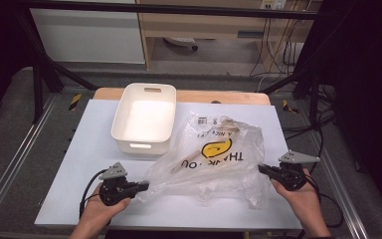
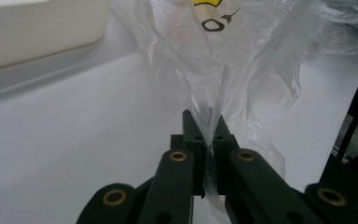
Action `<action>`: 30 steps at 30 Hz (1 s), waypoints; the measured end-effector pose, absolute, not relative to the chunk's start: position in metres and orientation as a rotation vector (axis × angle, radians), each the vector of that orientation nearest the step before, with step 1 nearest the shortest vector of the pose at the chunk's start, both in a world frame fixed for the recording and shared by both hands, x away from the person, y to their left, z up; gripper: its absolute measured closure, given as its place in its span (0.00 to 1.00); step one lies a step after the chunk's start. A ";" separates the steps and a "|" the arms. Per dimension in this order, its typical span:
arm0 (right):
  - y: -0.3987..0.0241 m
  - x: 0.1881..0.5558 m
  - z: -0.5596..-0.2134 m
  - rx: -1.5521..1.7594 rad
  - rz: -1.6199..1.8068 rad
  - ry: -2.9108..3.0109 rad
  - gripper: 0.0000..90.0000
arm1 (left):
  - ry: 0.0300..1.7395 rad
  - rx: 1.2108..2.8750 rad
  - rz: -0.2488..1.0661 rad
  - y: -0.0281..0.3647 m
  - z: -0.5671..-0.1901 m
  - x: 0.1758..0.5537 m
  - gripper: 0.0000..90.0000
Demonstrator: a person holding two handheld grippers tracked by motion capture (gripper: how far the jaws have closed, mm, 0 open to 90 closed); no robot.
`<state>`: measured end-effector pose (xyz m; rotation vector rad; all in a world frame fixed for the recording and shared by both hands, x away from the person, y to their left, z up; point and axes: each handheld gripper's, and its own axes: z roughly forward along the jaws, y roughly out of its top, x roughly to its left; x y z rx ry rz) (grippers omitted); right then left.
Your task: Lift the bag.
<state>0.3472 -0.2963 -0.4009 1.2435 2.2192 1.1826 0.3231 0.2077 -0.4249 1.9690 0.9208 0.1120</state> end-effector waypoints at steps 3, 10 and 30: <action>-0.296 0.344 -0.412 1.265 1.167 2.230 1.00 | 0.915 1.992 0.122 0.206 -0.428 0.320 0.99; -0.296 0.338 -0.420 1.276 1.111 2.254 1.00 | 0.908 2.038 0.120 0.201 -0.438 0.316 0.99; -0.295 0.336 -0.436 1.360 1.048 2.261 0.65 | 0.997 1.946 0.270 0.200 -0.434 0.315 0.34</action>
